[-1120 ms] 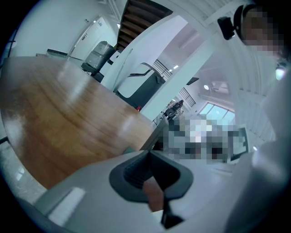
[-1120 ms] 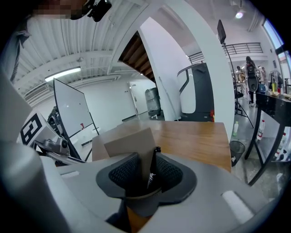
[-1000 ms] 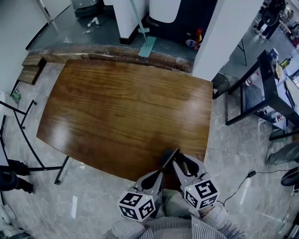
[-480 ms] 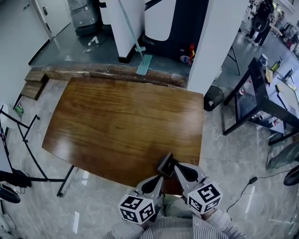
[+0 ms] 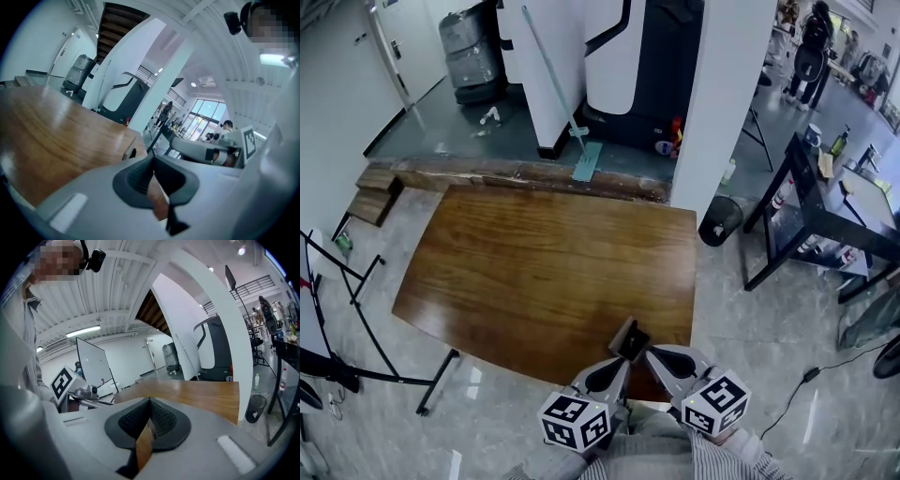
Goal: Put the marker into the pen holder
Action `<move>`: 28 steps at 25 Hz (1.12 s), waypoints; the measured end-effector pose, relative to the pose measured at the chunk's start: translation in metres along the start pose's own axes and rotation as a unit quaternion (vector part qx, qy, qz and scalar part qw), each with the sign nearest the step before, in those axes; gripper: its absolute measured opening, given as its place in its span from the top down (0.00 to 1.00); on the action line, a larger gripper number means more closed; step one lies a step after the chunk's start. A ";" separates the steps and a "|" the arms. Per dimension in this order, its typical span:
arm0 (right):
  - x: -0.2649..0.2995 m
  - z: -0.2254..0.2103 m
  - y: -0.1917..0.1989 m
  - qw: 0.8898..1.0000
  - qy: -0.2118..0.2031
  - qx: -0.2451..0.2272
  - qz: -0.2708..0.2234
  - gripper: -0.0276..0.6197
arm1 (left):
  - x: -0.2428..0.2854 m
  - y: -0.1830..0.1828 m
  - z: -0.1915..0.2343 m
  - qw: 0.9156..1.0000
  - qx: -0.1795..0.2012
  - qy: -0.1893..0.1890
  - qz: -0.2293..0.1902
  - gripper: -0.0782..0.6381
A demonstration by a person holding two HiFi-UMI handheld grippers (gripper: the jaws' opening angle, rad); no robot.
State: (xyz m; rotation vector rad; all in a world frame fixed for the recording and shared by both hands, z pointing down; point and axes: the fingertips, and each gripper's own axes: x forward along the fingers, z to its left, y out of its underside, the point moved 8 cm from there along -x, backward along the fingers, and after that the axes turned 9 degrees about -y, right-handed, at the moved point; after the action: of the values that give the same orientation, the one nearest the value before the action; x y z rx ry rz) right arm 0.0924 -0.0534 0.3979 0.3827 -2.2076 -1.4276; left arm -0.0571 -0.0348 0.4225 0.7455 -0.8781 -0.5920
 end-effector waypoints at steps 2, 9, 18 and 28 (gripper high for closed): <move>-0.002 0.002 0.001 1.000 0.001 -0.005 0.005 0.96 | 0.001 0.000 -0.002 1.000 0.006 0.004 -0.001 0.88; -0.007 0.004 0.005 1.000 0.003 -0.016 0.012 0.96 | 0.004 -0.005 -0.008 1.000 0.021 0.013 -0.005 0.88; -0.012 0.002 0.005 0.999 0.008 -0.026 0.016 0.96 | 0.011 -0.004 -0.017 0.999 0.033 0.038 0.015 0.88; -0.015 -0.001 0.004 0.999 0.007 -0.030 0.020 0.96 | 0.010 -0.004 -0.019 0.999 0.035 0.027 0.014 0.88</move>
State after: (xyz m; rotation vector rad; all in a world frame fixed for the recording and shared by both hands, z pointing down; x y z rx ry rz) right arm 0.1060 -0.0448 0.3984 0.3248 -2.1447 -1.4614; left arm -0.0370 -0.0379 0.4164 0.8078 -0.8622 -0.5156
